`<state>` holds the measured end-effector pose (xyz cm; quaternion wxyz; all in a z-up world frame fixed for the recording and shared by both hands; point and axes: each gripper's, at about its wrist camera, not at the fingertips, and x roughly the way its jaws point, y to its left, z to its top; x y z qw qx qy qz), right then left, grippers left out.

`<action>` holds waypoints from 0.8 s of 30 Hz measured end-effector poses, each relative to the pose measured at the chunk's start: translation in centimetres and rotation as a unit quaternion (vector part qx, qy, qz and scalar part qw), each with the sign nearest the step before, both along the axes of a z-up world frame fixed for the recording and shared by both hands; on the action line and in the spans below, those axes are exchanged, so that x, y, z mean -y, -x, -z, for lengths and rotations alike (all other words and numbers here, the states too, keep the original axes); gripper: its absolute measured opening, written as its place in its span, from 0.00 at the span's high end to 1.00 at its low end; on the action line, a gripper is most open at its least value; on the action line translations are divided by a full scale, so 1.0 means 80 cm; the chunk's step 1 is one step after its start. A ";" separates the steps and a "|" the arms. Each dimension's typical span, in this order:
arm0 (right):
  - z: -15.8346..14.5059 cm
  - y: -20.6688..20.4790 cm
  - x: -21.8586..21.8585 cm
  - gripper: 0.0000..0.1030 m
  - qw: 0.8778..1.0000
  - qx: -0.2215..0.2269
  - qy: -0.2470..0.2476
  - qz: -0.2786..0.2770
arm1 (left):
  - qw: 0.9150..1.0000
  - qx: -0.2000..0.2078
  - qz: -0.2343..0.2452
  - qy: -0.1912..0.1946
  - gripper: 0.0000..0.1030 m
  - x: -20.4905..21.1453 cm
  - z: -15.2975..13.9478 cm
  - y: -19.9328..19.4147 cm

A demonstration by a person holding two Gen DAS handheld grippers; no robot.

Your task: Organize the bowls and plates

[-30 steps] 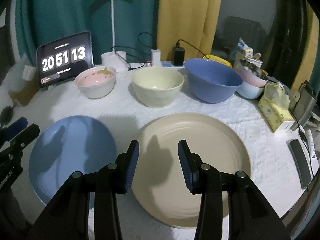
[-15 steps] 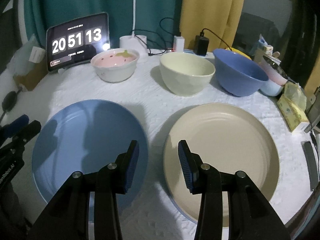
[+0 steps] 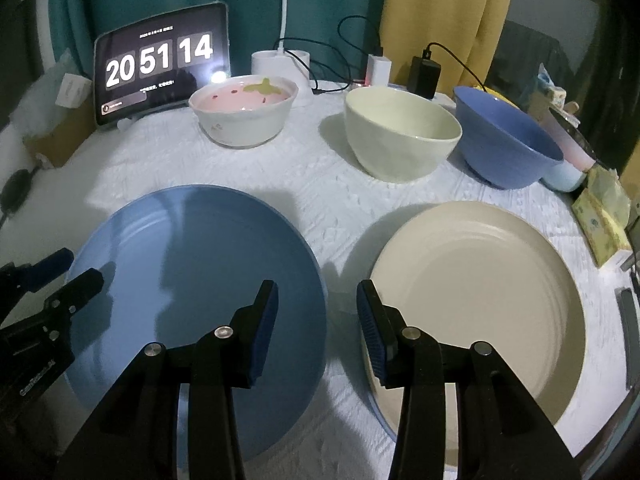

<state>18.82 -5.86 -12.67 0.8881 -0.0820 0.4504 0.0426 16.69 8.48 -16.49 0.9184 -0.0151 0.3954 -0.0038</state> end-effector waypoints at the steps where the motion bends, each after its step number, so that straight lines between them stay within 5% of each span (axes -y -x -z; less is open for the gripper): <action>1: 0.000 -0.002 -0.001 0.58 1.000 0.001 0.001 0.000 | 1.000 -0.003 0.001 0.000 0.55 0.000 0.001 -0.002; 16: 0.028 -0.031 -0.013 0.57 0.999 -0.039 -0.020 -0.013 | 0.999 -0.035 -0.015 0.019 0.54 -0.013 0.011 -0.012; 24: 0.027 -0.029 -0.010 0.58 0.999 -0.032 -0.034 -0.012 | 0.999 -0.032 0.016 0.012 0.56 -0.002 0.011 -0.010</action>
